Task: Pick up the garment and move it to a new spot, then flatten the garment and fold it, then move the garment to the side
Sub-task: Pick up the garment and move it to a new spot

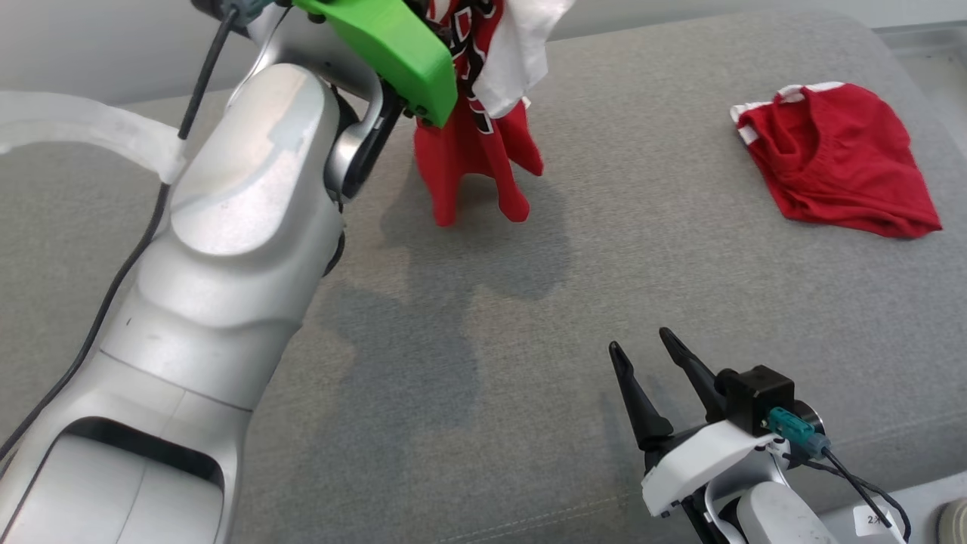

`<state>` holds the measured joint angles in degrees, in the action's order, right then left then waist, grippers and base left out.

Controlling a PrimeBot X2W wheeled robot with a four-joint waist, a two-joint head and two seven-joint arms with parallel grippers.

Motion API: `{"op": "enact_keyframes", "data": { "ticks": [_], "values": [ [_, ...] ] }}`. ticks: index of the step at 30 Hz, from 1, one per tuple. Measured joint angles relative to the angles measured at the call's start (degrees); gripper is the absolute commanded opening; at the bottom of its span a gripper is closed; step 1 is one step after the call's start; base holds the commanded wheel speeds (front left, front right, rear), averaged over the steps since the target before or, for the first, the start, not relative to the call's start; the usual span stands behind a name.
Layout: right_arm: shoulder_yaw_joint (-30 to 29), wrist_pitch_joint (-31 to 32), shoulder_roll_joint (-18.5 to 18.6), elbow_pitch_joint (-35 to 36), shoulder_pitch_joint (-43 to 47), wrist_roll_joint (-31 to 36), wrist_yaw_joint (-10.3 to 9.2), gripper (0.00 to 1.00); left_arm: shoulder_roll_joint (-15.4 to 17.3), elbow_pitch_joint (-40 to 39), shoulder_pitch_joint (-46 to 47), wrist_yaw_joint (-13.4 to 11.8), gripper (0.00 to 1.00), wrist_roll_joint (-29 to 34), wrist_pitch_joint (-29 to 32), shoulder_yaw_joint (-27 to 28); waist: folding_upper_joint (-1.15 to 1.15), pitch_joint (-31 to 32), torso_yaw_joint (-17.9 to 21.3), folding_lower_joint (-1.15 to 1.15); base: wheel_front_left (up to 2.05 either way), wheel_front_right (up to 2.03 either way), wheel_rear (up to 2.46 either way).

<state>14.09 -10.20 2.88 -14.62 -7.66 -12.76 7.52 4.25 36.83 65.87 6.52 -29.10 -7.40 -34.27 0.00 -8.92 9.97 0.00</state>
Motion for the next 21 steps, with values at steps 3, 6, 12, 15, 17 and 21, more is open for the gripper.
{"op": "enact_keyframes", "data": {
  "ticks": [3,6,12,15,17,21],
  "values": [
    [0.2,-0.8,0.0,-0.8,-0.1,-0.9,0.0,1.0,-0.9,-1.7,0.3,-0.5,0.0,-0.7,-0.6,-1.3,0.0,0.2,2.7,0.0,0.0,0.0,0.0],
    [1.2,-1.5,0.0,-1.8,-0.5,-1.4,0.0,1.0,-1.3,-3.3,0.3,-0.8,0.0,-2.7,-0.8,-3.0,0.0,0.2,5.0,0.0,0.0,0.0,0.0],
    [2.8,-2.6,0.0,-3.5,-2.0,-2.4,0.0,1.0,-1.5,-7.2,0.4,-3.6,0.0,-8.3,-2.5,-9.5,0.0,-0.1,8.8,0.0,0.0,0.0,0.0],
    [2.5,-3.1,0.0,-3.9,-2.2,-2.7,0.0,1.0,-1.6,-7.4,0.8,-5.3,0.0,-10.4,-3.7,-12.0,0.0,-0.8,9.6,0.0,0.0,0.0,0.0],
    [2.1,-3.4,0.0,-4.0,-2.4,-2.7,0.0,1.0,-1.6,-6.1,0.7,-6.1,0.0,-11.6,-4.0,-12.7,0.0,-1.4,9.6,0.0,0.0,0.0,0.0],
    [0.4,-3.6,0.0,-4.1,-2.5,-2.0,0.0,1.0,-1.3,-1.7,-2.4,-6.8,0.0,-13.2,-5.1,-12.5,0.0,-2.3,8.2,0.0,0.0,0.0,0.0]
  ]
}}
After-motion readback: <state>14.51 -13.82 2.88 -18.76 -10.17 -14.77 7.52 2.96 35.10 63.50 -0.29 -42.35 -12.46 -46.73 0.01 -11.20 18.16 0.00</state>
